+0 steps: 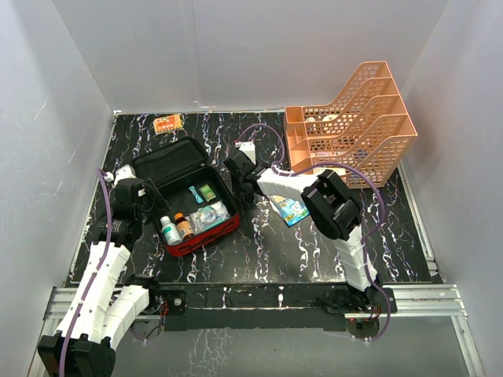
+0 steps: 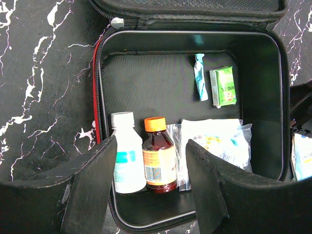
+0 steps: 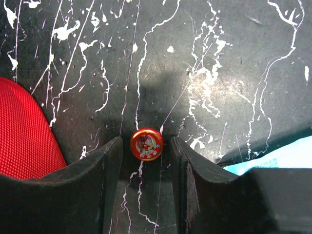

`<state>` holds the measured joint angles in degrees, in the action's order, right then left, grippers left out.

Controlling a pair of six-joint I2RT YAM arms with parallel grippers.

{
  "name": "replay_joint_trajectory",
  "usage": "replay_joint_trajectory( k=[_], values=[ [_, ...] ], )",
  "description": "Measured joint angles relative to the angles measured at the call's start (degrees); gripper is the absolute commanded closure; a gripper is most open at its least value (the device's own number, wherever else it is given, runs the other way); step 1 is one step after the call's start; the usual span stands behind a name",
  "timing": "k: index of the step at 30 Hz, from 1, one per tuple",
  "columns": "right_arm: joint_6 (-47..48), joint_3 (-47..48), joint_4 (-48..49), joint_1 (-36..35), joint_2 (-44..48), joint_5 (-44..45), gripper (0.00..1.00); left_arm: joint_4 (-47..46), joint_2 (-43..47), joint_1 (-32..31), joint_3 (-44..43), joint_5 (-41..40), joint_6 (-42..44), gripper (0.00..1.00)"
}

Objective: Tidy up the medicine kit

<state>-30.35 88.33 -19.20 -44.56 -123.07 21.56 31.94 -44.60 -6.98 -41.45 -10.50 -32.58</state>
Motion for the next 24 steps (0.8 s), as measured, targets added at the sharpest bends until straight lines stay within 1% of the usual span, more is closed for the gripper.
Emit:
replay_joint_trajectory(
  k=[5,9,14,18,24],
  values=[
    [0.13,0.42,-0.20,0.00,-0.55,0.85,0.65,0.02,0.00,0.00,0.00,0.00,-0.02,0.43],
    [0.20,0.57,-0.24,0.00,-0.76,1.64,0.73,0.02,0.00,0.00,0.00,0.00,-0.02,0.43],
    [-0.04,1.27,-0.55,0.00,-1.20,2.38,0.78,0.02,0.00,0.00,0.00,0.00,-0.02,0.43],
    [-0.20,1.31,-0.68,0.00,-1.20,2.54,0.79,0.02,-0.22,0.00,0.00,0.00,0.00,0.43],
    [0.00,1.73,-1.79,0.00,-1.11,2.54,0.79,0.02,-0.24,0.00,0.00,0.00,-0.02,0.43]
  ],
)
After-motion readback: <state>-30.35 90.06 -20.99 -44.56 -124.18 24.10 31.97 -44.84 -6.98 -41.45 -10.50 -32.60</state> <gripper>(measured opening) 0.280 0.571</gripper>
